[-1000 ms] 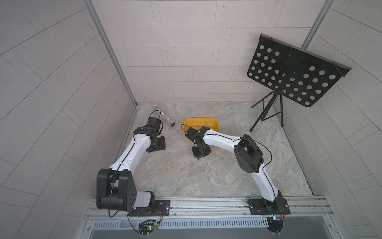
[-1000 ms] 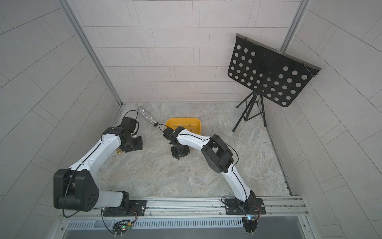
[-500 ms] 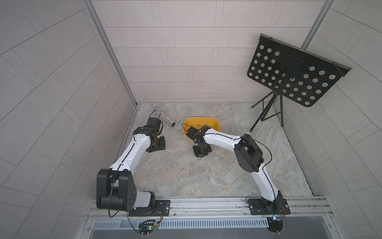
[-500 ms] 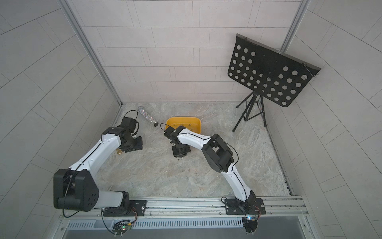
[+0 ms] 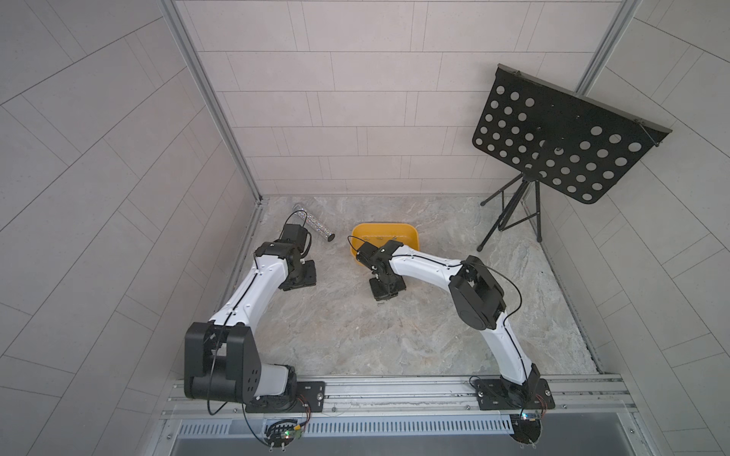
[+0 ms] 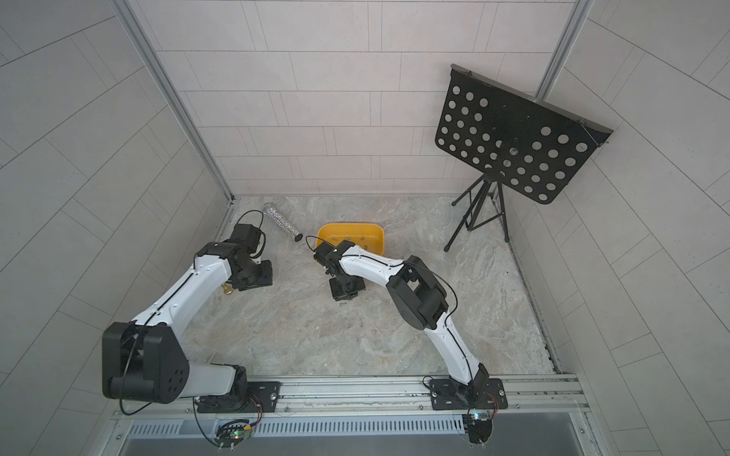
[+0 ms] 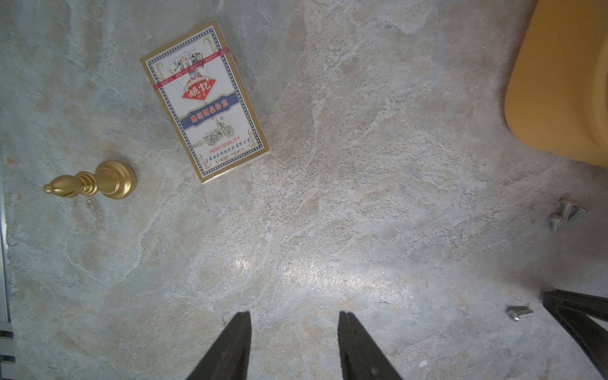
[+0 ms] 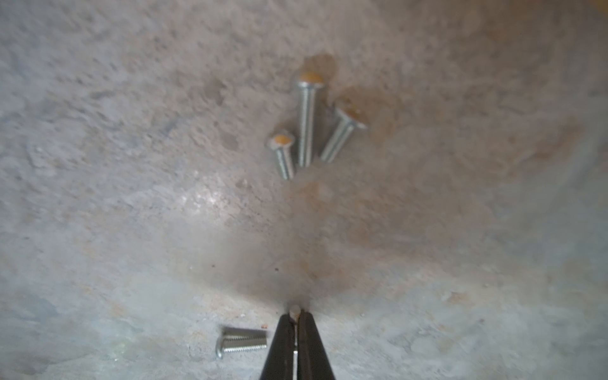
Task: Put the screws on the desktop into the storage box
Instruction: Place the screw in the storage box.
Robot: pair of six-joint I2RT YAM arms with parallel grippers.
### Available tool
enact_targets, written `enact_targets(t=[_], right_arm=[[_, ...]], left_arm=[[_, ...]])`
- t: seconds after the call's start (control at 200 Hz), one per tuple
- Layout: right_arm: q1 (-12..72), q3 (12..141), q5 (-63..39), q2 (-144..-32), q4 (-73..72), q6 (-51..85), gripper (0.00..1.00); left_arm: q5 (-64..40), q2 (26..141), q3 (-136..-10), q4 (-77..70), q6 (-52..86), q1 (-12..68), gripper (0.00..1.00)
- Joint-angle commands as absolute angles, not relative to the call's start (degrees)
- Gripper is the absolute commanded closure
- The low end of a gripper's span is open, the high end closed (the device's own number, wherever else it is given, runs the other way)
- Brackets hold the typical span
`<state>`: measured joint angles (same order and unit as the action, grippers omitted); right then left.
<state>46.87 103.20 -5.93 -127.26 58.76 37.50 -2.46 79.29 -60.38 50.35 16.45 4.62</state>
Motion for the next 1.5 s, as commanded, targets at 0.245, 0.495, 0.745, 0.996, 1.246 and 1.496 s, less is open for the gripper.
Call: enact_targets(t=[0.245,0.495,0.745,0.996,1.246,1.496], right_arm=[[46.21,104.66,-0.88,-114.17,66.22,34.39,1.0],[40.18,120.63,0.68,-118.67,71.3,32.01,1.0],[34.0,141.48,-1.55,-136.09,75.91,31.17,1.0],[30.6,148.92,-2.91,-145.18,73.48,31.64,1.0],[29.9,149.26,-3.34,-146.96,73.39,30.82,0.91],[29.92,149.24,-3.0,-144.9,73.85,30.08,0.74]], left_arm=[[-2.1,78.22,-59.5,50.76,15.84,4.31,0.5],[-2.18,78.19,-59.5,50.67,15.87,4.24,0.5],[-2.72,78.35,-59.46,50.56,15.84,4.2,0.5],[-3.44,78.57,-59.5,50.49,15.71,4.26,0.5],[-4.0,78.93,-59.5,50.44,15.52,4.26,0.5],[-4.23,79.09,-59.37,50.32,15.39,4.29,0.5]])
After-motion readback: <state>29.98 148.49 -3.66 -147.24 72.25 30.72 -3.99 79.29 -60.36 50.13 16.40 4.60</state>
